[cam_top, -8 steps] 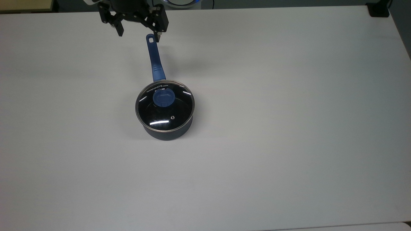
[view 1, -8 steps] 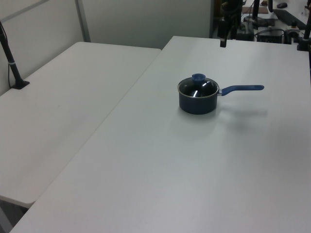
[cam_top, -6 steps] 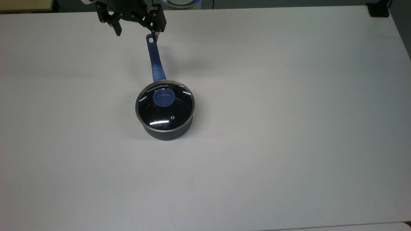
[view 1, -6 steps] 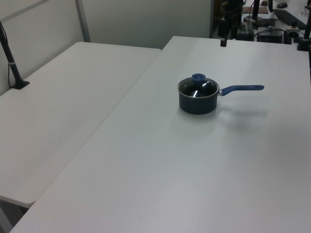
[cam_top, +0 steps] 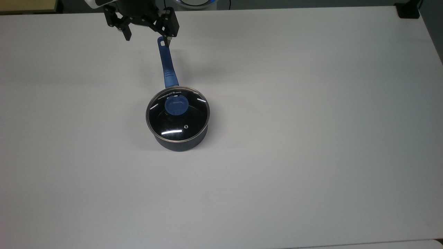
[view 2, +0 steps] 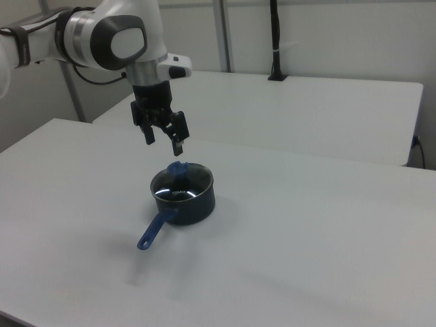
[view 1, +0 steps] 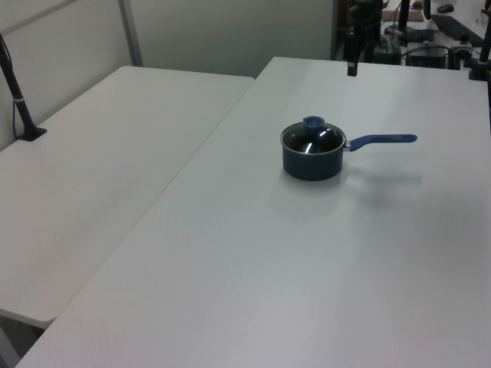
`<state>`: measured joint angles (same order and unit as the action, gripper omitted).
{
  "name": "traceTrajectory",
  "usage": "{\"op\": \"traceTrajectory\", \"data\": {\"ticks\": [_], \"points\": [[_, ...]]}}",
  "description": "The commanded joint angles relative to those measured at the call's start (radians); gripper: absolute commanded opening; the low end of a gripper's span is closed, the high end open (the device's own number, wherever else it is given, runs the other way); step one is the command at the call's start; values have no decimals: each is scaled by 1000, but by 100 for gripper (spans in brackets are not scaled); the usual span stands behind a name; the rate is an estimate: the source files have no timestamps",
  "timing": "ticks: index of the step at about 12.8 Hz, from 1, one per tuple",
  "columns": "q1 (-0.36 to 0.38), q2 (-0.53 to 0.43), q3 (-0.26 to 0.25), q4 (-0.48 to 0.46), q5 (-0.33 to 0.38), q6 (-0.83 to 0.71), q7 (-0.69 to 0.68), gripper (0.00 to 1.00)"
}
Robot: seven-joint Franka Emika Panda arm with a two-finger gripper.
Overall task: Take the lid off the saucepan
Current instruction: 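Move the open gripper toward the saucepan lid's blue knob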
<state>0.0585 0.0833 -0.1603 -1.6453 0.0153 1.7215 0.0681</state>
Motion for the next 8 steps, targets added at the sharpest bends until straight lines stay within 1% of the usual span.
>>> {"op": "traceTrajectory", "data": {"ticks": [1, 3, 5, 8], "points": [[-11, 7, 2, 22, -3, -22, 1, 100], [-9, 13, 2, 24, -3, -13, 1, 100], [-11, 44, 1, 57, -6, -16, -1, 100], [-20, 47, -1, 65, -11, -14, -69, 100]]}}
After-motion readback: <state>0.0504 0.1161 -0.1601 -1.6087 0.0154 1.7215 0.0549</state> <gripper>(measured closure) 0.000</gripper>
